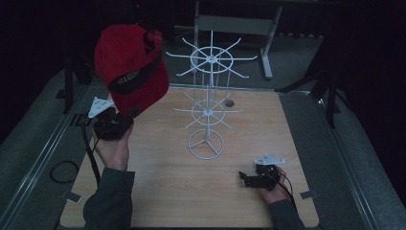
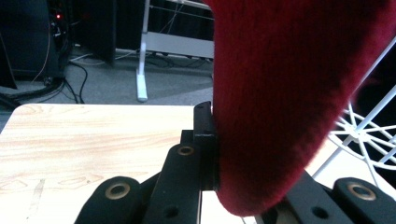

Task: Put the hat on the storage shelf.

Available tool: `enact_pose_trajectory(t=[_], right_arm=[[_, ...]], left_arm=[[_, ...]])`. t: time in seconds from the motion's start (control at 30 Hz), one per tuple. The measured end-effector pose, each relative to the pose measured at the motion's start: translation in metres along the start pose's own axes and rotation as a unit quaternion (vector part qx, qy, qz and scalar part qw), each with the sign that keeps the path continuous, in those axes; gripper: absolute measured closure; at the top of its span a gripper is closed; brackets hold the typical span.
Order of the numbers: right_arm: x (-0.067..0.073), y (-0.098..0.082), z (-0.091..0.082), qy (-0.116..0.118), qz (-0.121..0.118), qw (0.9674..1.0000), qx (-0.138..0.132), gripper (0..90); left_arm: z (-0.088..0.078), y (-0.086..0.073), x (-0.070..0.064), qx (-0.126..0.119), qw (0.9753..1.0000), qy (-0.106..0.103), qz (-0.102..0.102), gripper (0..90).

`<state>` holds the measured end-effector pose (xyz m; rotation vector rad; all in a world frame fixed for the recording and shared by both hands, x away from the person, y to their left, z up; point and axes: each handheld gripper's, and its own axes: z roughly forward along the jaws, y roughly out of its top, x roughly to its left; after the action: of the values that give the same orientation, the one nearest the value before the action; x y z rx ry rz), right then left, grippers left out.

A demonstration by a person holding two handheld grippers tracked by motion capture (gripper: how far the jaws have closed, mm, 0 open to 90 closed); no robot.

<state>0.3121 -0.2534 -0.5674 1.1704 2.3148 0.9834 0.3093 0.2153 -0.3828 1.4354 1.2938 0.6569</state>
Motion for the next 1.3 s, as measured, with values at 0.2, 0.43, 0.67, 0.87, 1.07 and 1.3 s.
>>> enact_pose_trajectory(t=[0.2, 0.43, 0.67, 0.87, 1.07, 1.3], right_arm=[[0.0, 0.0, 0.0, 0.0, 0.0, 1.0, 0.0, 15.3], [0.0, 0.0, 0.0, 0.0, 0.0, 1.0, 0.0, 15.3], [0.0, 0.0, 0.0, 0.0, 0.0, 1.0, 0.0, 15.3], [0.0, 0.0, 0.0, 0.0, 0.0, 1.0, 0.0, 15.3], [0.0, 0.0, 0.0, 0.0, 0.0, 1.0, 0.0, 15.3], [0.0, 0.0, 0.0, 0.0, 0.0, 1.0, 0.0, 15.3]], left_arm=[[-0.001, 0.003, -0.001, -0.004, 1.0, 0.001, 0.001, 85.9], [-0.001, 0.005, 0.0, -0.005, 1.0, 0.001, 0.001, 85.9], [-0.002, 0.009, -0.003, -0.009, 1.0, -0.002, 0.001, 85.9], [-0.002, 0.011, -0.004, -0.013, 0.9999, -0.004, -0.001, 85.9], [-0.003, 0.014, -0.005, -0.018, 0.9998, -0.009, -0.004, 85.9], [-0.005, 0.016, -0.007, -0.025, 0.9996, -0.01, -0.003, 85.9]])
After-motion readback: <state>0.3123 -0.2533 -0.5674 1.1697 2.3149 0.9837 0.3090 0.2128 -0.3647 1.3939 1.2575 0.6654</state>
